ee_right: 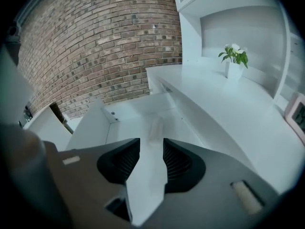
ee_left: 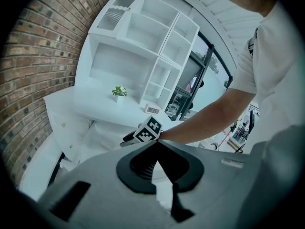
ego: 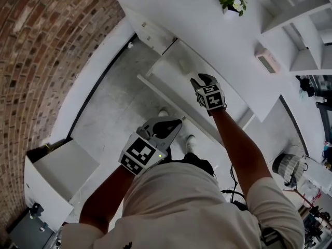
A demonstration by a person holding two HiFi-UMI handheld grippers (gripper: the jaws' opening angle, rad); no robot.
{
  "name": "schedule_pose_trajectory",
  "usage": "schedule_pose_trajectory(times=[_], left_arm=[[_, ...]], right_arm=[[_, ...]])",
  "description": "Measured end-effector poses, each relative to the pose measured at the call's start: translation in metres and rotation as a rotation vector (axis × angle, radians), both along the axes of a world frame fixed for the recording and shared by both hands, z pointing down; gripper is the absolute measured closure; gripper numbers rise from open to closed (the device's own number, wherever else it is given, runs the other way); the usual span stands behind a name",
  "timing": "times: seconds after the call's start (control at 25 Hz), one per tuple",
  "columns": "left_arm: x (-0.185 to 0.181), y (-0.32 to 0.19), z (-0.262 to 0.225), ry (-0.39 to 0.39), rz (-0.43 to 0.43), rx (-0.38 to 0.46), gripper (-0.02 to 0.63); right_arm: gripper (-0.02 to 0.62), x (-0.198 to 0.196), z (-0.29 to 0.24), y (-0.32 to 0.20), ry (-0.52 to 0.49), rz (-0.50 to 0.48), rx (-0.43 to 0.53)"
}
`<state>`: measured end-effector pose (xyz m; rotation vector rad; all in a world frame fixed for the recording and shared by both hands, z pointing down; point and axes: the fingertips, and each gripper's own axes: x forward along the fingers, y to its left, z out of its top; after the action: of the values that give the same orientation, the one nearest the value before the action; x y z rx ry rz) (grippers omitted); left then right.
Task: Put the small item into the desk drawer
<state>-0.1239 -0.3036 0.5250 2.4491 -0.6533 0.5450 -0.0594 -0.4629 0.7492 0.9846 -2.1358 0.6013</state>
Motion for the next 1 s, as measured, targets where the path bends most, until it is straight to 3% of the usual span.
schedule_pose_trajectory(times=[0.52,1.0], left_arm=[[0.079,0.068,-0.025,-0.014,-0.015,0.069,0.601],[0.129,0.132,-0.047,-0.027,-0.032,0.119,0.601]], right_arm=[[0.461,0.071,-0.088,0.086,-0.098,-0.044,0.129],[0.473,0.124,-0.155,0.189,-0.208,-0.090,0.170]])
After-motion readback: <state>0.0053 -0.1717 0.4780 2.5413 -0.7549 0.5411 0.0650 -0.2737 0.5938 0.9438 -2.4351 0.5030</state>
